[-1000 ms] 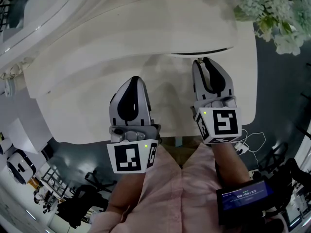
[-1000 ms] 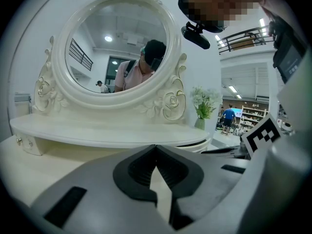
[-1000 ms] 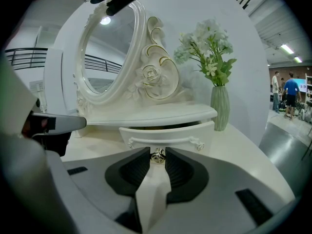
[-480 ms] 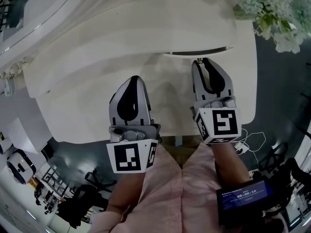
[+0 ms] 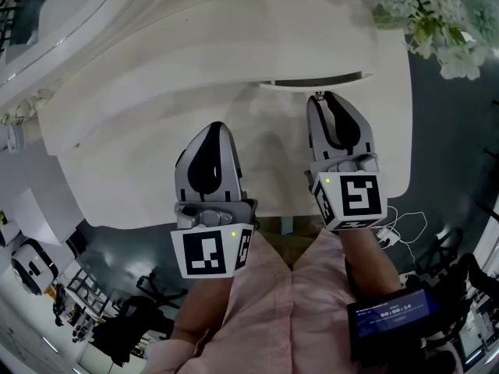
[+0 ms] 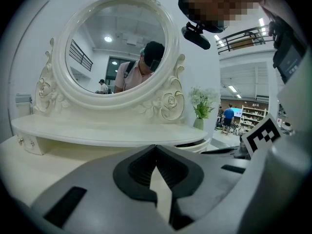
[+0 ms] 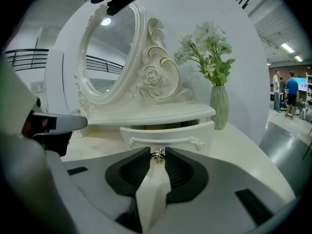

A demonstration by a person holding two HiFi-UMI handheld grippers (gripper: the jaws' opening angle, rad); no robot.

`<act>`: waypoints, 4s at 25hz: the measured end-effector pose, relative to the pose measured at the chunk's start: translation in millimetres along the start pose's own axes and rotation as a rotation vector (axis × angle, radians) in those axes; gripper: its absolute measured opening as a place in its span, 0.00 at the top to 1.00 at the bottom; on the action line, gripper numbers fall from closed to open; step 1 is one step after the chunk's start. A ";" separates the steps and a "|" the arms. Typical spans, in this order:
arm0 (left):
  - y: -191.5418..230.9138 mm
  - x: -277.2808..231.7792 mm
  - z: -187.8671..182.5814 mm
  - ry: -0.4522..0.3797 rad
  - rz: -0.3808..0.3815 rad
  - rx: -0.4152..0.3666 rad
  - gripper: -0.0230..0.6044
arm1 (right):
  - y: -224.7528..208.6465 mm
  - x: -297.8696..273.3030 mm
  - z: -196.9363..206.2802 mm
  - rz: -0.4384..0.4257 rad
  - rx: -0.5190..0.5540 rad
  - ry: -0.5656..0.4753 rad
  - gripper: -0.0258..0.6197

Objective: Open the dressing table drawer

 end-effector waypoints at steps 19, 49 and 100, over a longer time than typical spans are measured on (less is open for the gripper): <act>-4.0 6.4 -0.8 -0.005 0.001 -0.002 0.93 | 3.3 7.2 3.8 -0.008 0.002 0.004 0.80; -8.2 8.4 0.3 -0.005 0.002 -0.006 0.93 | 4.9 10.2 7.0 -0.026 0.000 0.008 0.80; -14.8 16.7 -2.7 -0.016 -0.001 -0.013 0.93 | 7.6 19.1 10.1 -0.035 -0.043 0.017 0.80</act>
Point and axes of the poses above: the fingertips, and each gripper's own axes: x backward along the fingers, y to its left, z out of its underside, the point moved 8 cm from there along x, backward along the fingers, and after that the axes turned 10 degrees about -z, right-handed, at the moved point
